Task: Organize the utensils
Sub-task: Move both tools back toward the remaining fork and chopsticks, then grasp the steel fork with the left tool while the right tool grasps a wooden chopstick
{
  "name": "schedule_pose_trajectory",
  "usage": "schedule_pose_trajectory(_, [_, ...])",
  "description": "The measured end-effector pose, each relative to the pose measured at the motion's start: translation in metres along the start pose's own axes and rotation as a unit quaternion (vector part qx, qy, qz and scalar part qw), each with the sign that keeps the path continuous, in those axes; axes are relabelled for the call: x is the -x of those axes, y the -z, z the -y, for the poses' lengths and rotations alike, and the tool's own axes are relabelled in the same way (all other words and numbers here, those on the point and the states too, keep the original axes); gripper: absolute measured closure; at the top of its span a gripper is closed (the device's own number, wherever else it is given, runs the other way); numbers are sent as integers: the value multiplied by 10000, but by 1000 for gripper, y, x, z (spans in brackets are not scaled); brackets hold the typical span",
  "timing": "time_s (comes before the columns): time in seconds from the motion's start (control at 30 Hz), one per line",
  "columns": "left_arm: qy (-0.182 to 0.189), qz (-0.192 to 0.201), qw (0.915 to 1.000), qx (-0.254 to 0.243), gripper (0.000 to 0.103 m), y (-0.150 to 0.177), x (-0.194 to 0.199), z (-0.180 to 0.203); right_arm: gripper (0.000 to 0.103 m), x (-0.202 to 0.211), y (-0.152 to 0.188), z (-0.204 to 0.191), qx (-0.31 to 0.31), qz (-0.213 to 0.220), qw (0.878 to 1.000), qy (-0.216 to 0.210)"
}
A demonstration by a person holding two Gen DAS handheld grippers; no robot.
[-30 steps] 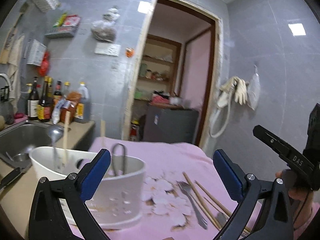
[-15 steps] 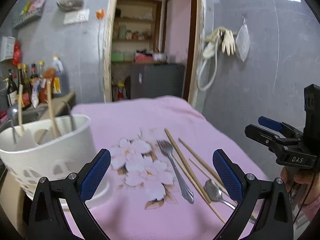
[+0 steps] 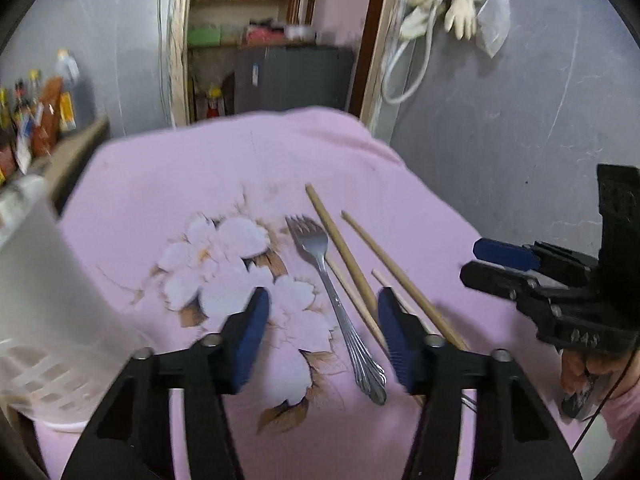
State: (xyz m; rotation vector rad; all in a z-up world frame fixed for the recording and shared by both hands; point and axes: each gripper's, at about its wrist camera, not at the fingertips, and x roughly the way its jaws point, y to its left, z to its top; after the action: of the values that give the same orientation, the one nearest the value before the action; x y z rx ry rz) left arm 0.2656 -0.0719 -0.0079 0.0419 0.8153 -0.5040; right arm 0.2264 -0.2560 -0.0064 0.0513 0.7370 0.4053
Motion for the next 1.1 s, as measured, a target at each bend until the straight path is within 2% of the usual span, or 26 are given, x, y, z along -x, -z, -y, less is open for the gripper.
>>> schedule_pose_trajectory(0.1, [88,-287,9994,173,72,-6,-16,-6,66,-11,1,-5,55,-290,9996,-25])
schedule_pose_trajectory(0.23, [195,-484,9982,311,79,-14,-31,-13,73,-23,4,-12,212,-615,9979,62])
schedule_pose_trajectory(0.4, [279,-707,9959,489,91,-22,-44,-24,81,-31,5,-16,296,-754,9966,165])
schedule_pose_trajectory(0.7, [608,-1028,9893,843,95,-33,-59,-38,85,-45,-4,-25,580,-934,9929,462])
schedule_pose_trajectory(0.9, [685,-1120,9870,928,99,-39,-62,-39,94,-47,-6,-26,733,-971,9906,632])
schedule_pose_trajectory(1.1, [657,-1202,9856,987,100,-29,-48,-44,95,-44,-10,-20,764,-1037,9891,716])
